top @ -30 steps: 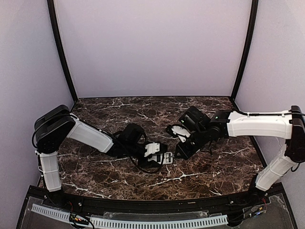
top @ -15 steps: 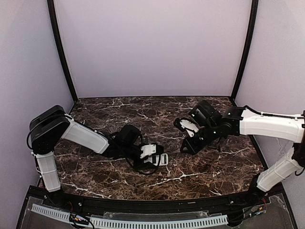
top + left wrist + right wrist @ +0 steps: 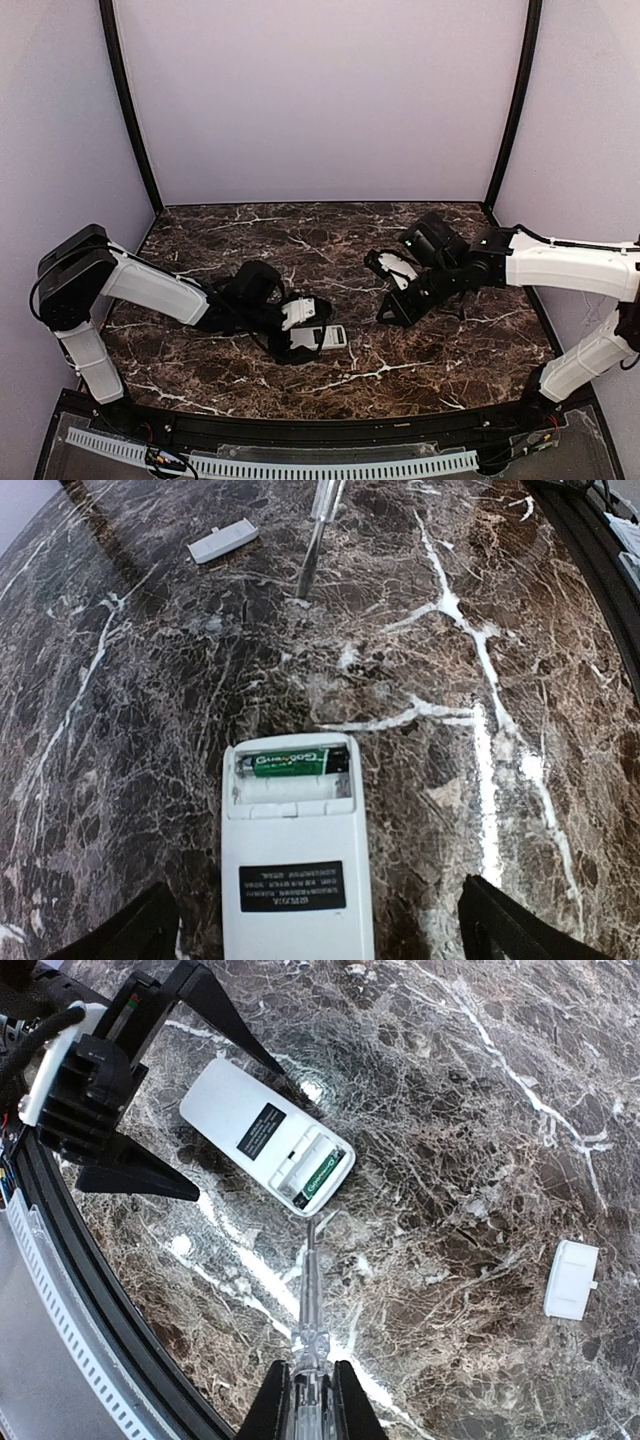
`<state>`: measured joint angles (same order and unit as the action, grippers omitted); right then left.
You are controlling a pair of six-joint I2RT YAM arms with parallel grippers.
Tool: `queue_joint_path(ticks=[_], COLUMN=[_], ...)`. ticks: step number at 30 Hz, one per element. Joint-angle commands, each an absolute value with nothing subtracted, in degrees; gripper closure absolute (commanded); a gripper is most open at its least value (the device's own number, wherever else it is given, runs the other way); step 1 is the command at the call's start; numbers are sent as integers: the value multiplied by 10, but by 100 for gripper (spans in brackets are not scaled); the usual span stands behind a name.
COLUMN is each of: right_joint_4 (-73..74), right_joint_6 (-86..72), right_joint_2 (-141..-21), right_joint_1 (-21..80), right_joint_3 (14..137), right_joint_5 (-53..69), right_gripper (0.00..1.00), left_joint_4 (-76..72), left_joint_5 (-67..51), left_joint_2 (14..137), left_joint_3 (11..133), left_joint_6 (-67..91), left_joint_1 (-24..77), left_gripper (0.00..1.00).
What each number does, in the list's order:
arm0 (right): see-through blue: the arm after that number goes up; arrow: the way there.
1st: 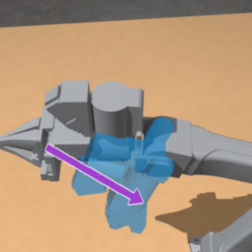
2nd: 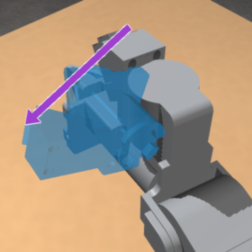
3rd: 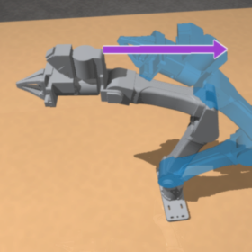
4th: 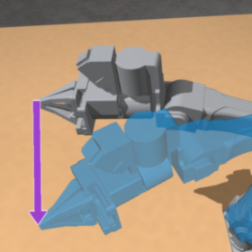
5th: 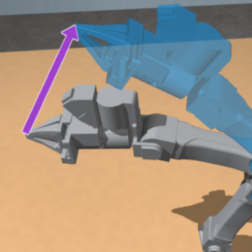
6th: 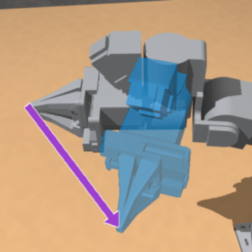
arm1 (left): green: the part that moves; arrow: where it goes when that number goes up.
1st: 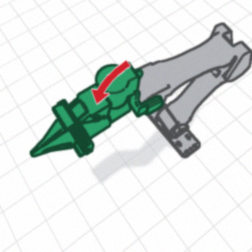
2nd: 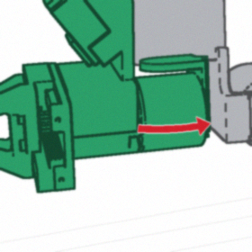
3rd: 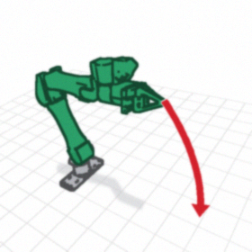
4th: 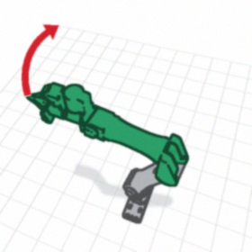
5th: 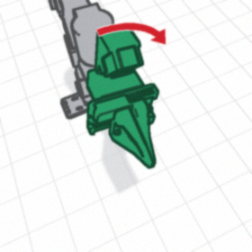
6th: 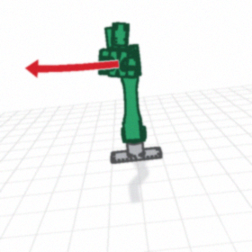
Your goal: Unload the batteries from the remote control
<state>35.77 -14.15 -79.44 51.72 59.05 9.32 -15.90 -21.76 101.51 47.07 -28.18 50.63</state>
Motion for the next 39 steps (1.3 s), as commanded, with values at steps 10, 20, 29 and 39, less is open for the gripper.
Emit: queue_joint_path(ticks=[10,20,29,39], right_joint_4=[235,149,118,115], right_joint_6=[-112,-64,10,34], right_joint_2=[-768,-763,-754,-762], right_joint_1=[515,524,557,574], right_joint_3=[568,555,549,556], right_joint_5=[133,237,249,258], right_gripper=[100,100,100,100], left_joint_4=[-200,-193,-156,-121], left_joint_5=[-219,-248,-320,-365], left_joint_2=[839,734,732,768], left_joint_3=[394,363,390,433], left_joint_6=[-238,-226,-226,-226], left_joint_1=[504,504,504,504], left_gripper=[3,7,12,30])
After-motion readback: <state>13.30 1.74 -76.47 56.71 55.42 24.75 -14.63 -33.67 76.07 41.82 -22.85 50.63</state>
